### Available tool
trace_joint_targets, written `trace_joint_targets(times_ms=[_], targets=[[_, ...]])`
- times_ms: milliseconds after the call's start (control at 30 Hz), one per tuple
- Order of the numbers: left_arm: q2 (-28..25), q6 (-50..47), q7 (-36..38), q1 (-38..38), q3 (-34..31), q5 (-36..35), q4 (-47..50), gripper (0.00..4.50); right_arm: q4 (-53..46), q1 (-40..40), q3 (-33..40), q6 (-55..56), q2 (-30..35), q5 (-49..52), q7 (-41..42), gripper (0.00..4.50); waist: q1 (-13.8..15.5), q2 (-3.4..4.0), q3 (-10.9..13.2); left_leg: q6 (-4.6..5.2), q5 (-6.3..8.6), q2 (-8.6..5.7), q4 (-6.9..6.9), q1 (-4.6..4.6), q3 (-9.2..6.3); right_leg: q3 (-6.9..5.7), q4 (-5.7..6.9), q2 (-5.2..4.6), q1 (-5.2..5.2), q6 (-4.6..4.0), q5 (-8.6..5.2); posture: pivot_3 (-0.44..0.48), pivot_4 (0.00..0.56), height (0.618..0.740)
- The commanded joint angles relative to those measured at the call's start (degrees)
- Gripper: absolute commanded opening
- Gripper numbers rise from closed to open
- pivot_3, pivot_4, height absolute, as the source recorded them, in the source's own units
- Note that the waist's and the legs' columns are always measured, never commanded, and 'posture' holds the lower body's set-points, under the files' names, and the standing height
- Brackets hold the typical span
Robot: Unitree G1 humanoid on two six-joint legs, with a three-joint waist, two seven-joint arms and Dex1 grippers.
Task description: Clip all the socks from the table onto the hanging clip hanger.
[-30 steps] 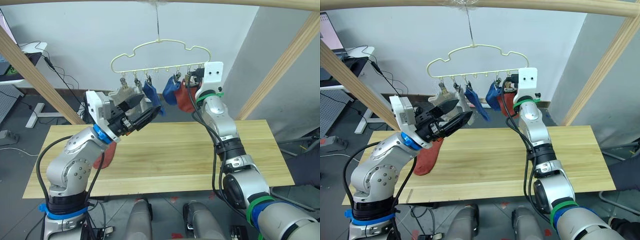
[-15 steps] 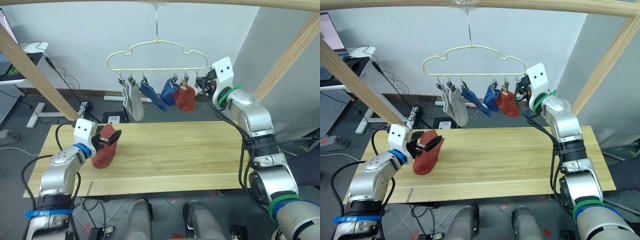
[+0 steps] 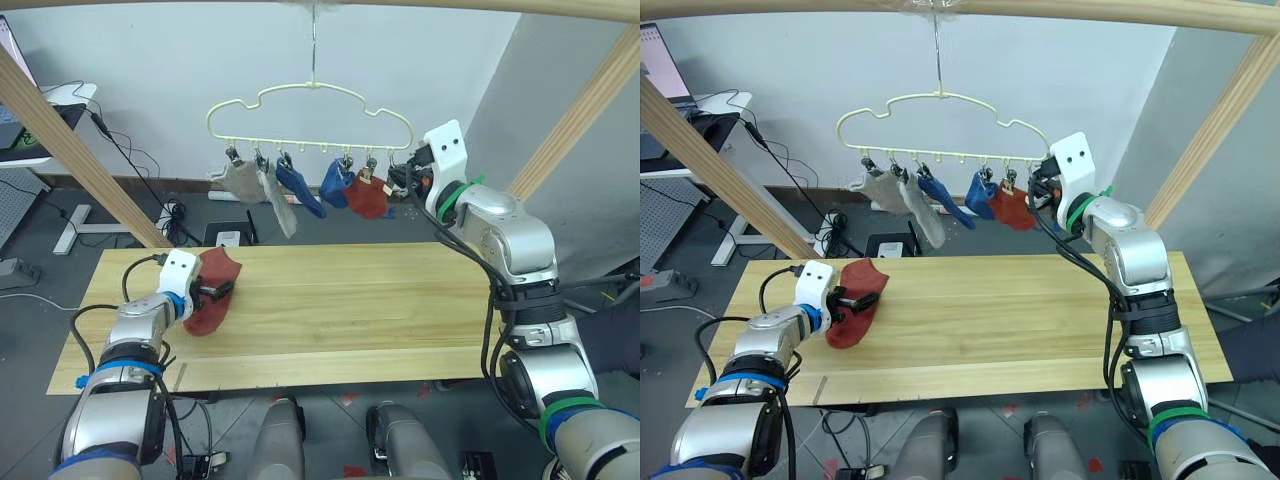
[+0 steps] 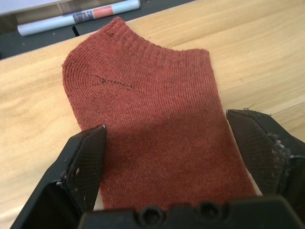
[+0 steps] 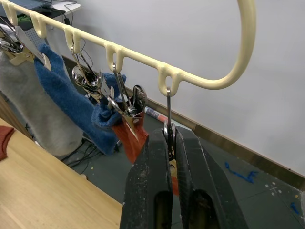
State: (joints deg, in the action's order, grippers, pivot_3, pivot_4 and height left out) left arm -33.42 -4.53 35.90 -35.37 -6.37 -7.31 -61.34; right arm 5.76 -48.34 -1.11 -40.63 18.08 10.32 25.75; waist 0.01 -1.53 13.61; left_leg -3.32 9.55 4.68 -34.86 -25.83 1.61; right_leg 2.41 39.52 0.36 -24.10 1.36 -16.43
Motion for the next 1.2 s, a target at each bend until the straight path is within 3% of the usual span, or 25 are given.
trace_joint_targets(times_ms=[33,400,533,800,933,1067,1200], targets=[[-0.54,1.03,1.91,0.78,1.26,2.23,-2.72,4.1,-2.33,0.33,1.39,-1.05,0.33,0.77,-0.73,0.0,-0.05,0.0,0.0,0.0,0.0,0.0,0.0,0.01,0.0,0.0,0.03,0.0,0.0,0.0,0.0,0.037,0.263,0.74],[-0.39,5.22,4.39,3.27,3.25,4.86,-0.4,1.01,-1.45,-0.03,0.52,0.26,0.58,0.42,-0.01,0.0,-0.01,0.01,-0.01,0.0,0.0,0.0,-0.02,0.05,0.0,0.0,0.12,-0.01,0.0,0.0,0.0,0.058,0.249,0.74],[0.1,5.75,6.56,4.24,2.59,3.55,3.47,0.24,-0.32,-0.97,0.92,0.6,0.92,0.6,0.67,0.0,-0.01,0.01,-0.01,0.0,0.0,0.0,-0.02,0.05,0.0,0.0,0.12,-0.01,0.0,0.0,0.0,0.057,0.247,0.74],[4.67,-3.68,13.0,14.55,0.77,-7.08,38.82,0.09,2.91,-4.94,6.19,-6.71,2.75,6.33,2.34,0.0,0.32,0.0,0.0,-0.01,0.0,0.01,0.0,-0.04,0.0,-0.02,0.03,-0.05,-0.01,0.0,0.0,0.057,0.248,0.74],[9.1,-8.72,13.85,18.2,2.89,-14.01,57.53,0.09,3.69,-8.14,10.54,-17.56,3.32,12.85,3.52,0.0,0.33,0.01,0.0,-0.01,0.0,0.0,-0.01,-0.03,0.0,0.01,0.05,-0.06,0.02,0.0,0.0,0.051,0.251,0.74],[13.79,-8.22,12.43,18.05,8.33,-13.19,65.91,0.09,4.64,-11.27,15.63,-28.08,2.65,18.25,1.97,0.0,0.16,0.01,0.0,0.0,0.0,-0.03,-0.01,-0.02,0.0,0.03,0.02,-0.06,0.03,0.0,0.0,0.051,0.251,0.74],[17.4,-8.19,10.51,16.28,11.62,-12.07,66.94,0.09,4.81,-13.18,19.78,-33.97,1.33,21.19,-0.78,0.0,-0.14,0.01,0.0,0.0,0.0,-0.02,0.0,-0.02,-0.01,0.04,0.0,-0.03,0.02,0.0,0.0,0.028,0.254,0.74]])
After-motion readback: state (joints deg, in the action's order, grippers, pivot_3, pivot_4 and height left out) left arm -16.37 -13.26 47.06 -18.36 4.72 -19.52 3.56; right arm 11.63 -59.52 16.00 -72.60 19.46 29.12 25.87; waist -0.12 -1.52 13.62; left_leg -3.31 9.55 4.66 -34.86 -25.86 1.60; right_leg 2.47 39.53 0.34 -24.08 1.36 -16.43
